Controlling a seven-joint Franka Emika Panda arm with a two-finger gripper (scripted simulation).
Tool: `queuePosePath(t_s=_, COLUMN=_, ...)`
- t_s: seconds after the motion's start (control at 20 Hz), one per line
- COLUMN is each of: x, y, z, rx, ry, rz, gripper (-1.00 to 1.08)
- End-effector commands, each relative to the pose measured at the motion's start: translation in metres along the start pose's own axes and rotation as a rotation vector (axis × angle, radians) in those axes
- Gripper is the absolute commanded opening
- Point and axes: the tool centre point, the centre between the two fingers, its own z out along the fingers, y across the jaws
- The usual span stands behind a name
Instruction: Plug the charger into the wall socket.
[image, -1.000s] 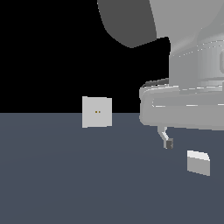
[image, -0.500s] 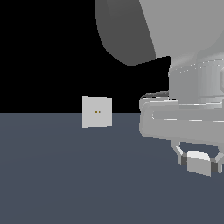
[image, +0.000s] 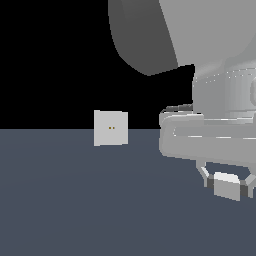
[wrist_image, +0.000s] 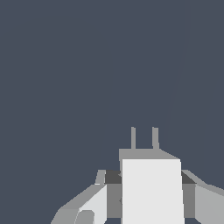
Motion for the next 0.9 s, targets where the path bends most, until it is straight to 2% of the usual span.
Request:
queuePosePath(t_s=0.0, x=0.001, y=-0.001, z=0.000, rx=0.000, ry=0.001, rz=-0.005, gripper=-1.00)
queuePosePath(t_s=0.4, x=0.013, y=-0.028, z=-0.012, rx=0.013, ry=0.002, rz=-0.134, gripper=-1.00)
queuePosePath(t_s=0.6, x=0.022, y=-0.055, z=-0.023, rx=0.026, ry=0.002, rz=-0.258, gripper=-1.00)
queuePosePath(t_s=0.85, x=0.028, y=-0.101, z=-0.041, rx=0.047, ry=0.003, rz=-0.462, gripper=-1.00)
